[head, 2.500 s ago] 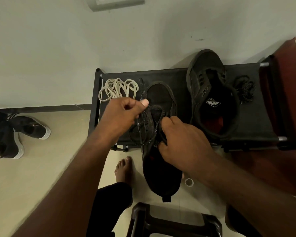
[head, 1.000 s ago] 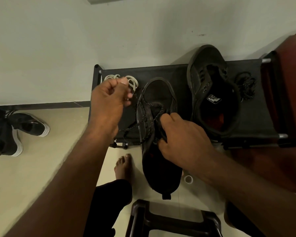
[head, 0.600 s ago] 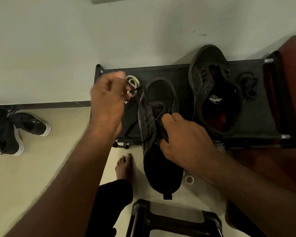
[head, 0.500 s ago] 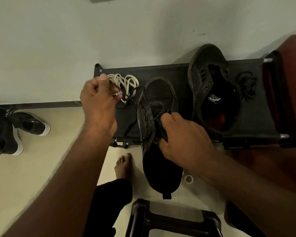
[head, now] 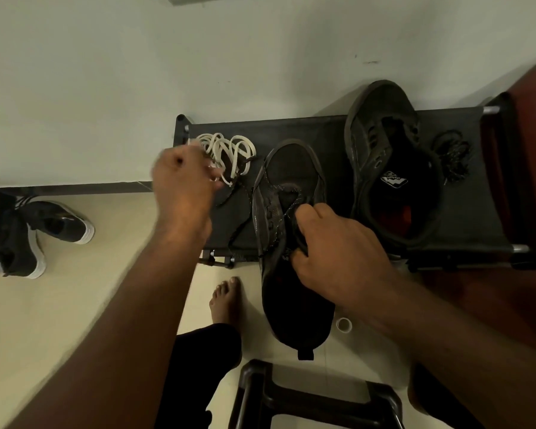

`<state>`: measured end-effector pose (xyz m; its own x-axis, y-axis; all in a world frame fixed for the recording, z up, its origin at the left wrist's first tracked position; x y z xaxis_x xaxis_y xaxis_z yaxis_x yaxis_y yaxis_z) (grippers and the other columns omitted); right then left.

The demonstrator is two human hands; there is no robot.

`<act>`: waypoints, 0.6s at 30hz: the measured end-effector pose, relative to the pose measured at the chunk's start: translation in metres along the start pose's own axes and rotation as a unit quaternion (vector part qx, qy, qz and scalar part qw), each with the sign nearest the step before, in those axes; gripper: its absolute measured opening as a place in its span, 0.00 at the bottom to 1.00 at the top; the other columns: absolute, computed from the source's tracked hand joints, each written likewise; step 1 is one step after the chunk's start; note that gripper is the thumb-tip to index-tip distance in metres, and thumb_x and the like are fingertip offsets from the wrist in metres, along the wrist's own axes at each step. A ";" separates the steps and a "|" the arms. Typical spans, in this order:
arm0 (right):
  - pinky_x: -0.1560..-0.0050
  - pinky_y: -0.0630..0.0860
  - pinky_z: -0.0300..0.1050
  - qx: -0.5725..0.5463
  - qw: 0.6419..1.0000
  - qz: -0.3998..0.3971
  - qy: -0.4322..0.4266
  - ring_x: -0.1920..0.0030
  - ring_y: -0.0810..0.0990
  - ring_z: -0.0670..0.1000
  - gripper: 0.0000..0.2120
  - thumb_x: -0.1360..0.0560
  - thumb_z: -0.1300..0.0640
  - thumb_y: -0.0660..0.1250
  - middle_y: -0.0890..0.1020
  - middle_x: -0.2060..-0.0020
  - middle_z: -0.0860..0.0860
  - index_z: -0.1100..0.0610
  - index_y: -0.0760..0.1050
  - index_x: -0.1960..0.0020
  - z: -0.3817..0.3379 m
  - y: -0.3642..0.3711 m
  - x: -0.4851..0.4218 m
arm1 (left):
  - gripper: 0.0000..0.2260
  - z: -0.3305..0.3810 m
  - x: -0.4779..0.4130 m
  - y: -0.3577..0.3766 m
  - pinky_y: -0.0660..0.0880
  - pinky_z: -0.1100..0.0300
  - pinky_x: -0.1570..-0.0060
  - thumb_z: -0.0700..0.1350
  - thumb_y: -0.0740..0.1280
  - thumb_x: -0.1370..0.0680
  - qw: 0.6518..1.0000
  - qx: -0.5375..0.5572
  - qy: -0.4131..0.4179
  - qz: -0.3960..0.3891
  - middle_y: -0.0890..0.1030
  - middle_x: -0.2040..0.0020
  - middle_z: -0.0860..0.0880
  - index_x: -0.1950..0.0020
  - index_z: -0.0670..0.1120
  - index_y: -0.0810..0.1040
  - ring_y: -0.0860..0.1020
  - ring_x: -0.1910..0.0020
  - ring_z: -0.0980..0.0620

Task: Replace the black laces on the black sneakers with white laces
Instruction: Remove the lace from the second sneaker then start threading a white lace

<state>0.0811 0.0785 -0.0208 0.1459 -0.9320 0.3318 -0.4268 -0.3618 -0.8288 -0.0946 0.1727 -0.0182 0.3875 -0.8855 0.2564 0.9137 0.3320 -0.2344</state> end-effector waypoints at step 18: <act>0.59 0.67 0.47 -0.086 0.982 0.138 0.092 0.58 0.73 0.52 0.05 0.17 0.56 0.60 0.72 0.54 0.51 0.53 0.63 0.49 0.019 -0.028 -0.019 | 0.21 -0.025 0.046 0.004 0.74 0.54 0.44 0.66 0.64 0.28 0.748 -0.416 -0.056 -0.514 0.85 0.56 0.53 0.53 0.49 0.80 0.80 0.50 0.56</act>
<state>0.1070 0.1056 -0.0119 -0.1541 -0.9688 0.1943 -0.5743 -0.0721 -0.8154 -0.0760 0.1249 -0.0305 -0.4164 -0.4865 0.7680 0.3615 -0.8637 -0.3511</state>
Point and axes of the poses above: each hand's wrist, its own x-axis away from the middle knuckle, its own y-axis out of the palm, z = x × y, the point moved 5 cm from there along -x, towards the middle knuckle
